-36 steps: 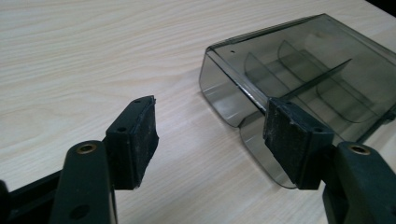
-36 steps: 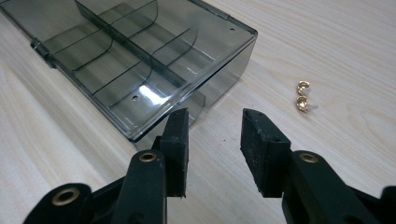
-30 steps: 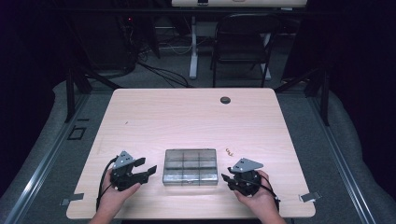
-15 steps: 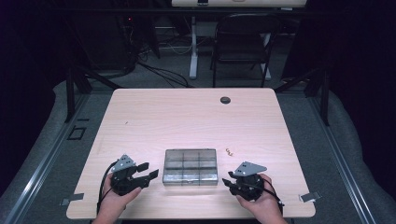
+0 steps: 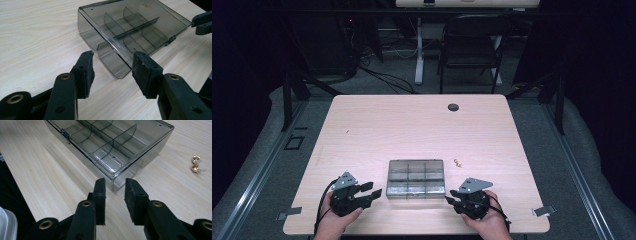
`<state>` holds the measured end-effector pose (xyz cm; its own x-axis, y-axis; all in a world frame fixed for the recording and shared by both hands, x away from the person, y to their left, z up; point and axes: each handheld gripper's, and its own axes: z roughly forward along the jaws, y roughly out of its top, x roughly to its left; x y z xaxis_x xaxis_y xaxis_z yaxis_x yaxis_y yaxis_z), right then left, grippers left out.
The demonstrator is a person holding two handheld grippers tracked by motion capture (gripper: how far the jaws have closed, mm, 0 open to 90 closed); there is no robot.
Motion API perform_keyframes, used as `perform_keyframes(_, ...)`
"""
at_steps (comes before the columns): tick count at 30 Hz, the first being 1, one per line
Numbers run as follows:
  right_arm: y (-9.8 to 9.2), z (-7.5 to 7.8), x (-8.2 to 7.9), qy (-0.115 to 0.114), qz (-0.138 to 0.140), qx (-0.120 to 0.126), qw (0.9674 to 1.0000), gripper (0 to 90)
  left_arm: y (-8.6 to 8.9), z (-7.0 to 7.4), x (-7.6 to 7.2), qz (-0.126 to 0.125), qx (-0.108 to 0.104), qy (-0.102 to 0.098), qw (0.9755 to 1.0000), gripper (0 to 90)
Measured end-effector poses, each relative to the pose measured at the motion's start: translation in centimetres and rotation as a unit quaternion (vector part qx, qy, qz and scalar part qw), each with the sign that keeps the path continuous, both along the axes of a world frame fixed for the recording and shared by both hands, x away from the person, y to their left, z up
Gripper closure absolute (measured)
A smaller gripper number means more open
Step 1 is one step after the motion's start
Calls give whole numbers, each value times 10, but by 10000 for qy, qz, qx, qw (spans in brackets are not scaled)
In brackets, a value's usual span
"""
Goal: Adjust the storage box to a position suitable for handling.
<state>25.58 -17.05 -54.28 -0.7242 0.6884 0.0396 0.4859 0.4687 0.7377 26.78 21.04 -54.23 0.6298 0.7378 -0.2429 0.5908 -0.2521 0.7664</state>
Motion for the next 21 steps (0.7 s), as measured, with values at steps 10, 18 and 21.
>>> perform_keyframes(10, -1, -3, 3, 21, 37, 69, 10000, 821, -4, -2, -1, -118, 138, -33, 9998, 535)
perform_keyframes(18, 4, -7, 3, -43, 126, -70, 9999, 851, -6, -3, -2, -199, 147, -40, 9997, 539)
perform_keyframes(21, 7, -8, 2, -119, 105, -71, 9998, 855, -8, -3, -3, -245, 173, -27, 9995, 538)
